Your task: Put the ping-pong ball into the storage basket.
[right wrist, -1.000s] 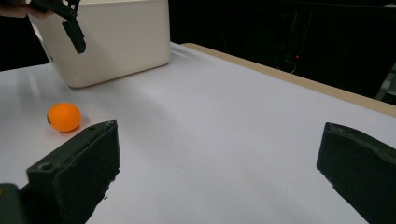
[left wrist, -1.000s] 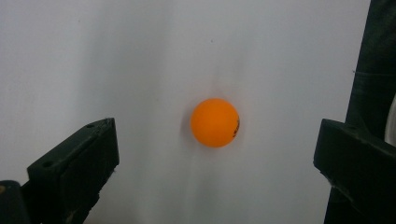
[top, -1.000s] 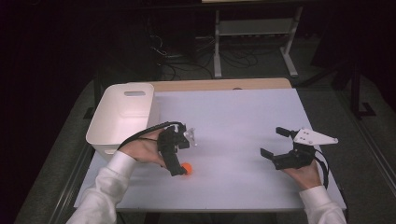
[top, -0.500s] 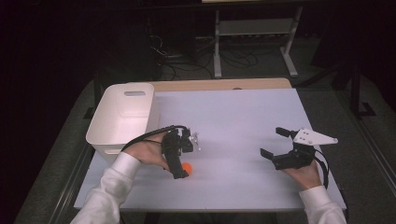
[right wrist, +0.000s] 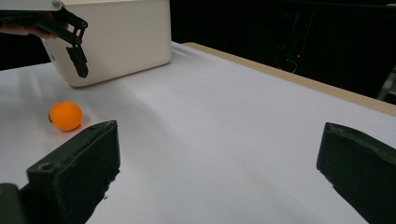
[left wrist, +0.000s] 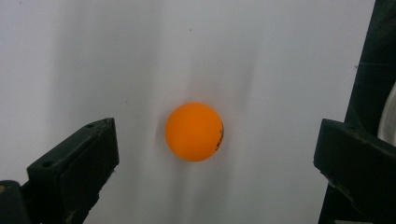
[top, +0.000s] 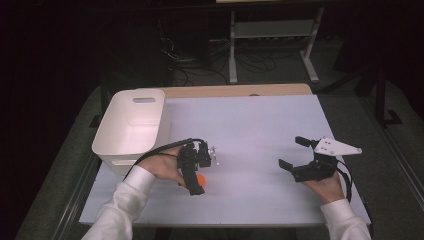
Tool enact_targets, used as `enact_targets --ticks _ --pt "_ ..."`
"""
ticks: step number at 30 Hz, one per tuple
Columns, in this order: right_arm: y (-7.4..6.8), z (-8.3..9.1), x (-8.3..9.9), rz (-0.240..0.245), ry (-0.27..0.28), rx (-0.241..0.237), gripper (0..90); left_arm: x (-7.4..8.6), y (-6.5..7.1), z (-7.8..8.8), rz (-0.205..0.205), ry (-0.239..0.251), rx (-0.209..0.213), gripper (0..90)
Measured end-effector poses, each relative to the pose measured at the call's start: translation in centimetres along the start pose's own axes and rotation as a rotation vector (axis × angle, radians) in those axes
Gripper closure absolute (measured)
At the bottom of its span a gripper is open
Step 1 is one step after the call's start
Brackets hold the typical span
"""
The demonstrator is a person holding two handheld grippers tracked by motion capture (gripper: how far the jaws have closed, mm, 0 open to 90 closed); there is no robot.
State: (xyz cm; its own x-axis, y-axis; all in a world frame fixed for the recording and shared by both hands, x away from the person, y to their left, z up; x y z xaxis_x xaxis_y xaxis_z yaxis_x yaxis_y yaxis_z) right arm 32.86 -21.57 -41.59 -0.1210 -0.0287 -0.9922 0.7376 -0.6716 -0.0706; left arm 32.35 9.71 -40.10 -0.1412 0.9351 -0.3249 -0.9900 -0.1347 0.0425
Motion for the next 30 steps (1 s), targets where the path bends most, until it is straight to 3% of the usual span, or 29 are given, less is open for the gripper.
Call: enact_targets --ticks 9,30 --pt "0.0 0.0 0.1 -0.003 -0.007 -0.002 0.0 0.0 0.1 -0.8 0.029 0.001 0.005 0.0" --pt "0.0 0.0 0.1 -0.003 -0.008 -0.004 0.0 0.5 0.2 -2.5 0.054 -0.004 0.033 0.0"
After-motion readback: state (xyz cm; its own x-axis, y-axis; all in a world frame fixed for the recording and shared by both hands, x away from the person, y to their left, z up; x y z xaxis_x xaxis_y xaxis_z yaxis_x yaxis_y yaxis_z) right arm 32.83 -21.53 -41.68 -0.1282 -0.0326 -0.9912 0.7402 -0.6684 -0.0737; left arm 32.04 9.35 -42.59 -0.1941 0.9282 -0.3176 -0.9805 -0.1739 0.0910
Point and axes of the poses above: each handheld gripper's, and its own axes: z roughly backward along the jaws, x roughly out of its underside, y roughly to its right, the point moved 5 cm from there along -z, roughly forward along the jaws, and after that the axes turned 10 degrees about y, right-handed, at the moved point
